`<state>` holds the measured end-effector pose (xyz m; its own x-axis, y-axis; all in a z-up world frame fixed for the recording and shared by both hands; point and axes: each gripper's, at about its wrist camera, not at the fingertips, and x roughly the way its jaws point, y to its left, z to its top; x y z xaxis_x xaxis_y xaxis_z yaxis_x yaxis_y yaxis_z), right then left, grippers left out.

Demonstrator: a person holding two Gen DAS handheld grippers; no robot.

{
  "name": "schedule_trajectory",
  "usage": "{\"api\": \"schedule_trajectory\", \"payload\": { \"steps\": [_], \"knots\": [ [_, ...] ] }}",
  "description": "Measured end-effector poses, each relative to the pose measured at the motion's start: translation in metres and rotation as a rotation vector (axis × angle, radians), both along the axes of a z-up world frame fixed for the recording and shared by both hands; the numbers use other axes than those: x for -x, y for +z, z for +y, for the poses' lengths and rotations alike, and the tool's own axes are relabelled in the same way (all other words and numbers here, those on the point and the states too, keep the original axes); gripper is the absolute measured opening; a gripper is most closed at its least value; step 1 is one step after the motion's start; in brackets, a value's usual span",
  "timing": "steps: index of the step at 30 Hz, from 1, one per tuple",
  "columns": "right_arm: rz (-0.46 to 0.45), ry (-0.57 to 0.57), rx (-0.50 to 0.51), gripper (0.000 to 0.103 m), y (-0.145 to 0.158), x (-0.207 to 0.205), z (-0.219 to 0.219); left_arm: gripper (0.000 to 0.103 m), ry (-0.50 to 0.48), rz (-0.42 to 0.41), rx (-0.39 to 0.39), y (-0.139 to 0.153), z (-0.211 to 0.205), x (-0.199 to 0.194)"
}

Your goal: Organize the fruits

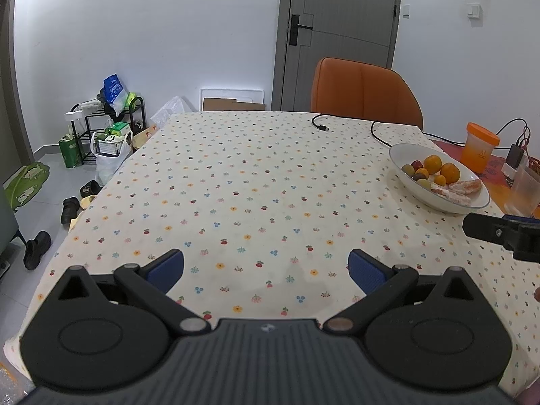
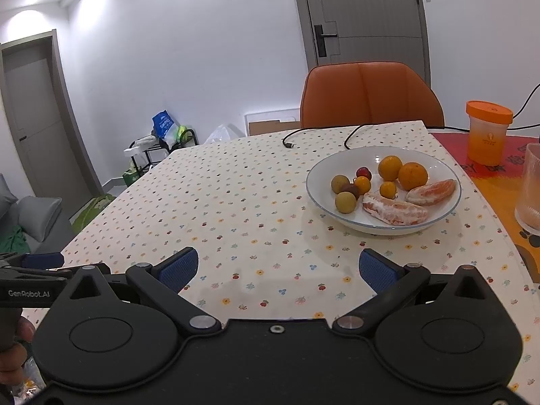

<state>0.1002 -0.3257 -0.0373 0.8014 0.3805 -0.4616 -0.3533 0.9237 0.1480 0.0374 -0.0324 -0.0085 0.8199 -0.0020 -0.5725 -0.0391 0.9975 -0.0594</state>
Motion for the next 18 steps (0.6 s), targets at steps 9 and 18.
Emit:
{"api": "schedule_trajectory", "payload": {
  "steps": [9,18],
  "knots": [
    [0.003,-0.003,0.003,0.103,-0.0008,-0.0005,0.0016,0.103,-0.001,0.000,0.000,-0.0005,-0.0006,0.0002],
    [0.012,-0.001,0.007,0.103,-0.0049,-0.0020,0.0022,0.103,0.000,-0.005,0.000,-0.0015,-0.0010,0.0009]
  ]
}}
